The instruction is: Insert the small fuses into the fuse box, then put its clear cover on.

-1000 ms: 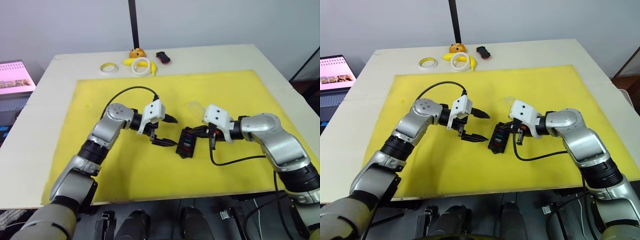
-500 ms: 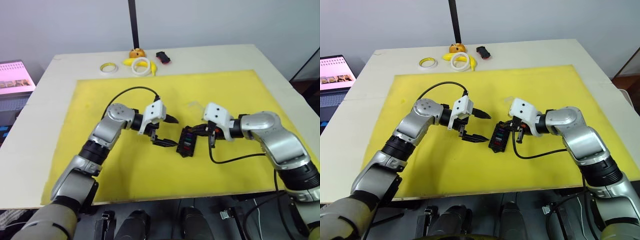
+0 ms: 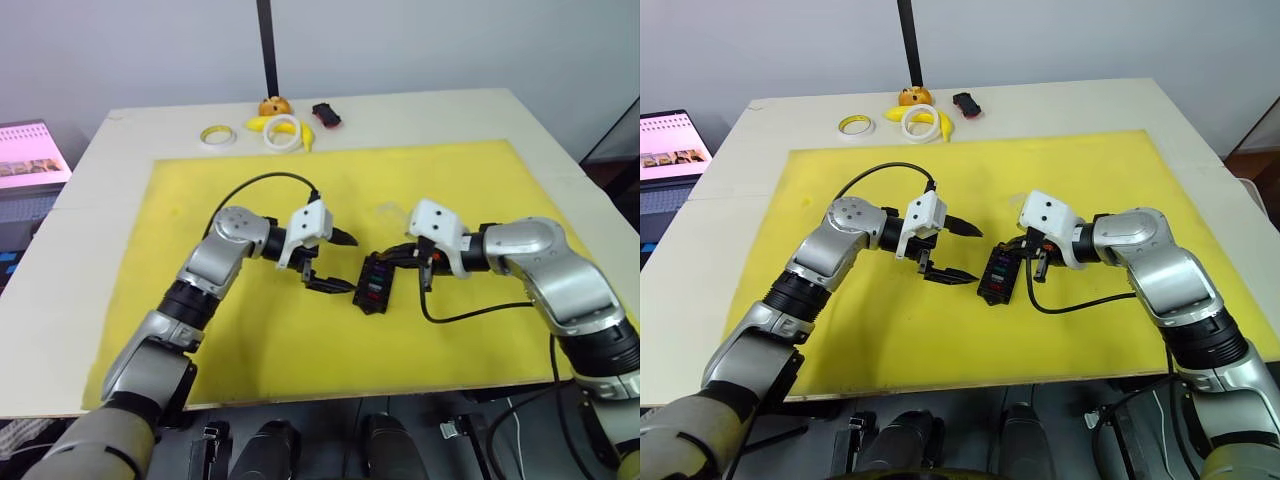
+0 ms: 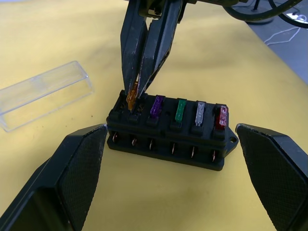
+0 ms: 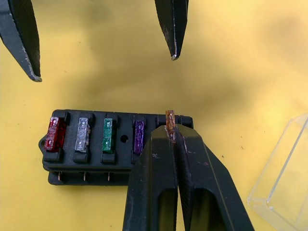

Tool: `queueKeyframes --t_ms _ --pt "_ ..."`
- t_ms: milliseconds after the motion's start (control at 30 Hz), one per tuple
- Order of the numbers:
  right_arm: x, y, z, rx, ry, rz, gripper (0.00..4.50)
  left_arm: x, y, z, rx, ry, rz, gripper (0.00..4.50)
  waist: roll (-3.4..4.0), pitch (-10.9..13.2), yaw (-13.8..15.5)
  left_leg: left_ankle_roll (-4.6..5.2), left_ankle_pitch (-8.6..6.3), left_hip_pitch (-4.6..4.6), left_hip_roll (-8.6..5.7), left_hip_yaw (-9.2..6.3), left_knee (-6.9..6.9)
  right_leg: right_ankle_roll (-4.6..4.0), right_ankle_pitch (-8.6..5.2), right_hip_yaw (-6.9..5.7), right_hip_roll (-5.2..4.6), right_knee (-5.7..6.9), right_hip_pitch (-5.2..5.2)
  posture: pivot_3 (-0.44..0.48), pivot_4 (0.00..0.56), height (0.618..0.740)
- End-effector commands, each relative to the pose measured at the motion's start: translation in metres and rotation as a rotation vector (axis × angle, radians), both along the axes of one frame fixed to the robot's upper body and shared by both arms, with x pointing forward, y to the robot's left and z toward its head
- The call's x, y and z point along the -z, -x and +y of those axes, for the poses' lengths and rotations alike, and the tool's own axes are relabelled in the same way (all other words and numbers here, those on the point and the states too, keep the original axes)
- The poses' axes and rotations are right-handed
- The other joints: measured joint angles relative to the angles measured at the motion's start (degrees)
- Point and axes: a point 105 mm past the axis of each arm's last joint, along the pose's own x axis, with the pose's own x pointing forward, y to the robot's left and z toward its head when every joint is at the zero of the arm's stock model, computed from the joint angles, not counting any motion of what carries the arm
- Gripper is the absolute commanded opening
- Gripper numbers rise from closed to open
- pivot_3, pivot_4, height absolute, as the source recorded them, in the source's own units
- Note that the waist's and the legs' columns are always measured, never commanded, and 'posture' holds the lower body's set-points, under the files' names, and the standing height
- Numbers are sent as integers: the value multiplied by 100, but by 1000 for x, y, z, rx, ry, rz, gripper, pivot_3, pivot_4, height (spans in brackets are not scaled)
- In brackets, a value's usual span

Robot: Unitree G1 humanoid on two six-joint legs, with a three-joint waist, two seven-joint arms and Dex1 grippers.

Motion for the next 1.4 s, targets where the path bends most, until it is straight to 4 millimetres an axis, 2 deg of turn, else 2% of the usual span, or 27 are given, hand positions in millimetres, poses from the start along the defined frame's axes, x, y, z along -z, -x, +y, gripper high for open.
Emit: queueKeyframes --t_ms 33,233,667,1000,1200,1400 --pt "-5 -1 -3 4 9 -29 0 -10 -2 1 -6 25 -36 4495 0 0 1 0 0 0 0 0 0 0 0 0 0 0 0 0 150 740" --pt "-2 1 -1 0 0 -12 0 -10 -3 1 -8 25 -38 4495 0 0 3 0 0 0 0 0 0 0 0 0 0 0 0 0 150 740" --pt "-12 4 3 -10 -23 -16 0 -11 -3 0 -8 27 -38 4495 0 0 3 0 0 0 0 0 0 0 0 0 0 0 0 0 150 740" --pt "-9 3 2 -3 -18 -13 0 -11 -3 -1 -8 29 -39 4495 0 0 2 0 0 0 0 0 0 0 0 0 0 0 0 0 150 740" --pt "-17 5 6 -11 -39 -19 0 -11 -3 -1 -9 30 -38 4495 0 0 1 0 0 0 0 0 0 0 0 0 0 0 0 0 150 740" --pt "-13 6 4 -3 -33 -11 0 -10 -3 -1 -8 32 -37 4495 0 0 3 0 0 0 0 0 0 0 0 0 0 0 0 0 150 740"
